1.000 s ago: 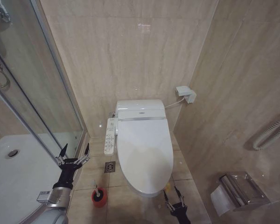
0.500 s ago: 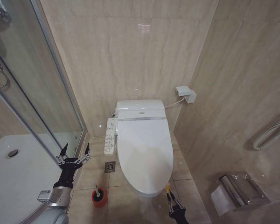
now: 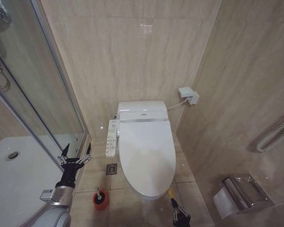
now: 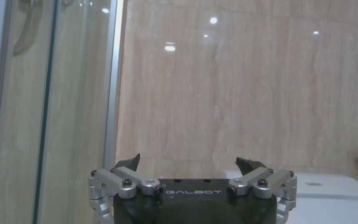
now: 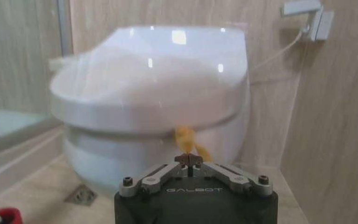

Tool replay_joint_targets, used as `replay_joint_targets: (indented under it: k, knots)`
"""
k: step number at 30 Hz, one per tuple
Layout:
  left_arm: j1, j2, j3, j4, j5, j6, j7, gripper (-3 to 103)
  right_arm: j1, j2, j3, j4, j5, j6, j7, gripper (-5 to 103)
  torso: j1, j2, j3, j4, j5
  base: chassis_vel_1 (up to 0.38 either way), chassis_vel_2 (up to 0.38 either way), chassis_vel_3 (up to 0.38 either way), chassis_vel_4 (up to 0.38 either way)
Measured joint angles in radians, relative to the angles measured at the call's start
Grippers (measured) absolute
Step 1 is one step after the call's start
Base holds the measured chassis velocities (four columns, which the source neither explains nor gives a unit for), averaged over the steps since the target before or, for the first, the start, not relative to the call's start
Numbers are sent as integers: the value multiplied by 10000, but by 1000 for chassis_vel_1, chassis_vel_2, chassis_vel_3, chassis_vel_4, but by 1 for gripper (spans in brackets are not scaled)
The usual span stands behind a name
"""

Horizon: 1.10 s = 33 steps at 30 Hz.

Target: Open the toilet lid, clean the toilet bowl with a toilet brush, close the toilet lid, and flush.

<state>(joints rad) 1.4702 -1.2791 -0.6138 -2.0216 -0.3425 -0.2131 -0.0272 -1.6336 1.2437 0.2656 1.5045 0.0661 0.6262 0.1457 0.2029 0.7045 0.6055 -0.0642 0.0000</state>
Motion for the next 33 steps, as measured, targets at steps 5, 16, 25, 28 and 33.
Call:
replay_joint_targets:
  k: [5,16,25,28,33]
  knots:
    - [-103,67,-129,49,-43,19,-9,100,-689,-65,151,1153,-69,103,35,0,-1,0,0,0,-1,0,0,0,0]
    - [-212,249,-749,235,-211,43,-42,100,-1511,-221,682,2600,-501,691,180,0,0,0,0,2,0,0,0,0,0]
    - [-341,272,-864,571,-233,47,-59,100,-1826,-441,1148,4200,-116,805,390,0,0,0,0,1,0,0,0,0,0]
    - [-372,283,-823,686,-228,44,-60,100,-1765,-521,1362,4744,73,740,389,0,0,0,0,1,0,0,0,0,0]
    - [-419,324,-730,938,-183,42,-61,100,-1288,-824,1711,5867,674,56,328,0,0,0,0,2,-1,0,0,0,0]
